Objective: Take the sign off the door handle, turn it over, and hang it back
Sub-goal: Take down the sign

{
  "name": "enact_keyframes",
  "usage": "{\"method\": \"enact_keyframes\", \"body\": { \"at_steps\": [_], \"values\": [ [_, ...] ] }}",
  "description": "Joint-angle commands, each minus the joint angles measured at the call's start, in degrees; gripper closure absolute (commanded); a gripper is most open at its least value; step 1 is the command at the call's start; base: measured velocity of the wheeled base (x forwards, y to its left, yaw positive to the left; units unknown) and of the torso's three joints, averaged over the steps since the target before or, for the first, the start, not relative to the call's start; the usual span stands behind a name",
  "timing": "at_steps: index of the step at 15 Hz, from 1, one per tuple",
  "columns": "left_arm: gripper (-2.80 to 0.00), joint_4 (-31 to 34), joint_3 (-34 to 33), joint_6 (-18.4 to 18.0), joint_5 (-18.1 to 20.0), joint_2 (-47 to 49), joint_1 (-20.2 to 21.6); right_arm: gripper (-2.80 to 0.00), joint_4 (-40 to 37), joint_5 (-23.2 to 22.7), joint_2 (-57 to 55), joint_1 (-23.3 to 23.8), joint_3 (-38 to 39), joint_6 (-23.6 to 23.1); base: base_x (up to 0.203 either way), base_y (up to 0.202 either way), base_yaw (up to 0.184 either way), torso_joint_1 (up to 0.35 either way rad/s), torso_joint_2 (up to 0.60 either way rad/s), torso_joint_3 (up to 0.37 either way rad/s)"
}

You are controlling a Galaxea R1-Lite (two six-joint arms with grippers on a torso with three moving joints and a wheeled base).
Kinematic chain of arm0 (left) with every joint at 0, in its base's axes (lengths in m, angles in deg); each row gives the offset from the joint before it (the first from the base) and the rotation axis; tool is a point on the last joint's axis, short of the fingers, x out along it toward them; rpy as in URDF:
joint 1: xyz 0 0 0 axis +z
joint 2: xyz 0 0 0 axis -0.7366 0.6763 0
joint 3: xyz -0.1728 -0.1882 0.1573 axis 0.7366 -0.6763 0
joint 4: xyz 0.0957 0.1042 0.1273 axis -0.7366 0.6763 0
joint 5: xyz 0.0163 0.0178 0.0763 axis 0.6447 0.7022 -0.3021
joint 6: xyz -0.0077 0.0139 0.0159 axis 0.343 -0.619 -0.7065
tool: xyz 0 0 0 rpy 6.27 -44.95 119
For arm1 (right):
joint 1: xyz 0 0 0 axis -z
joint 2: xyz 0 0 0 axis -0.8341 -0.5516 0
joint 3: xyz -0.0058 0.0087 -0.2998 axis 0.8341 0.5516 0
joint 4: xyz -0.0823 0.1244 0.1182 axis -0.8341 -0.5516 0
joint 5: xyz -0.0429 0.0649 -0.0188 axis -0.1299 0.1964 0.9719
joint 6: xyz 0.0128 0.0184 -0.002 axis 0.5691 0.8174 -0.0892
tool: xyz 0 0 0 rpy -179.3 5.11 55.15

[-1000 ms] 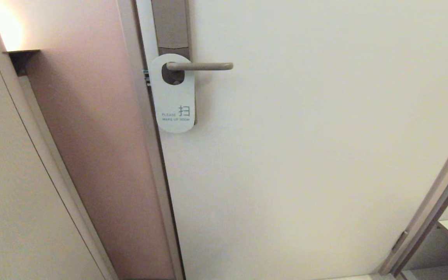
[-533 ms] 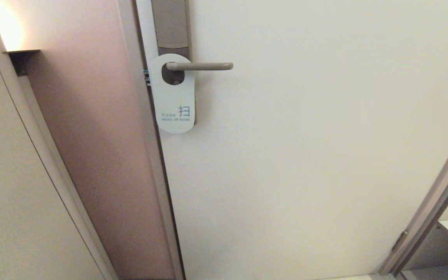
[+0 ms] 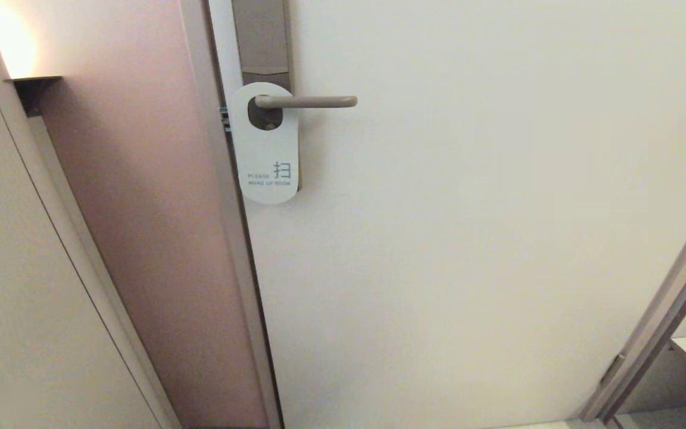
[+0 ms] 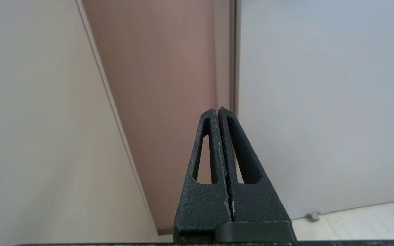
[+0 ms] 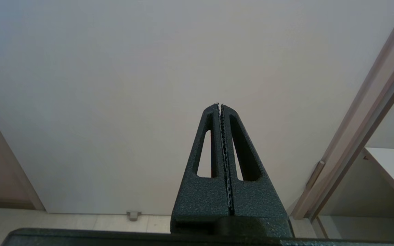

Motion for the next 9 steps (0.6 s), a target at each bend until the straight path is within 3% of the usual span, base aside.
{"method": "enact_keyframes", "body": {
  "at_steps": [1,4,9],
  "values": [
    [0.00,0.0,4.2,0.4,0.1,8.5,-0.9,0.00,0.0,0.0,0.0,0.0,0.0,0.0,0.000,0.000,0.000,0.000,0.00,0.000],
    [0.00,0.0,13.2,2.7,0.1,22.1,-4.7,0.00,0.0,0.0,0.0,0.0,0.0,0.0,0.000,0.000,0.000,0.000,0.00,0.000],
    [0.00,-0.1,22.7,4.0,0.4,37.3,-6.5,0.00,0.0,0.0,0.0,0.0,0.0,0.0,0.000,0.000,0.000,0.000,0.00,0.000]
  ]
}}
